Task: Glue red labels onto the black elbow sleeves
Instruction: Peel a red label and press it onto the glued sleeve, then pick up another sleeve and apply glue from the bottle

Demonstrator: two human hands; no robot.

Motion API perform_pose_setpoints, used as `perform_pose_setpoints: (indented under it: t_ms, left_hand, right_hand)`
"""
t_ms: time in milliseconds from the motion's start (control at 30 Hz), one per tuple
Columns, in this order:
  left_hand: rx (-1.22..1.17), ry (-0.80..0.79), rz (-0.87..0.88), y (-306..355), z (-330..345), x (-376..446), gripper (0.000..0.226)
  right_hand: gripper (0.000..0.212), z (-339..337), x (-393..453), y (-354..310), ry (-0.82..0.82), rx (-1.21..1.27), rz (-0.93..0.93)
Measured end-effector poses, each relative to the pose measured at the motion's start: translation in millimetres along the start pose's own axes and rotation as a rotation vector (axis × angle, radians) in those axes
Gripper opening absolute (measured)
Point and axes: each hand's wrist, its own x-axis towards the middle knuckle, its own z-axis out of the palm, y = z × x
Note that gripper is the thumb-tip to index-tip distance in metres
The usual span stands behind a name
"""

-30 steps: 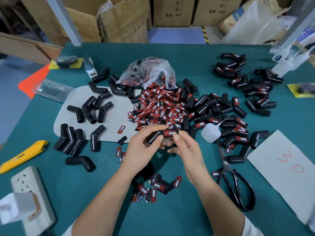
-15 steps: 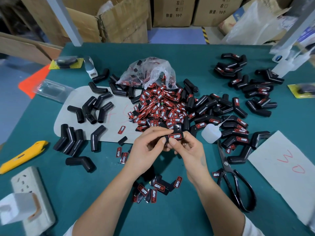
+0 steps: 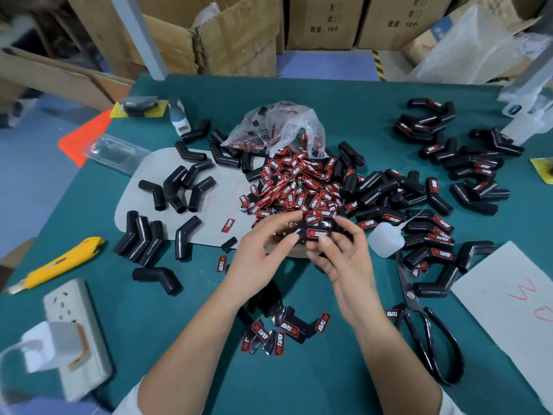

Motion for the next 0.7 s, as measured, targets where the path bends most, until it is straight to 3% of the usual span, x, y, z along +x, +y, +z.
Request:
perform_pose_setpoints:
  t_ms: [100,200,300,367,433,500,600,700]
  left_hand:
    - [0.171,0.180,0.082,-1.2,-20.7,6.4,0.032]
    - [0.551,0.415,0.083,-13.2,-58.7,9.8,0.027]
    - [0.927,0.499,-0.153,-25.7,-99.3,2.9,0.027]
    - [1.080,0.391,-0.345,-31.2,-112.8,-3.3,0.036]
    - [1.135,0.248,-0.461,-34.6,-116.1,-6.7,0.040]
    - [1.142,0.204,-0.473,-35.3,-115.2,-6.4,0.035]
    - [1.096,0.280,-0.348,-30.5,-109.9,-5.6,0.029]
    - [0.869,0.392,-0.183,-22.6,-98.4,-3.8,0.030]
  right_hand:
    - [0.046,-8.6,4.2,-8.3,-0.016,0.259,0.033]
    - [0.058,-15.7,6.7,-13.3,-0.047,0.366,0.029]
    - [0.053,-13.5,5.2,-8.0,-0.087,0.350,0.078]
    - [0.049,-12.2,4.5,-3.4,-0.112,0.325,0.087]
    - [0.048,-12.1,5.3,-2.1,-0.136,0.313,0.076]
    - [0.048,-13.2,7.6,-2.9,-0.153,0.301,0.054]
    - [0.057,-14.7,9.7,-5.6,-0.148,0.317,0.030]
    - [0.061,-11.3,8.0,-8.8,-0.145,0.284,0.028]
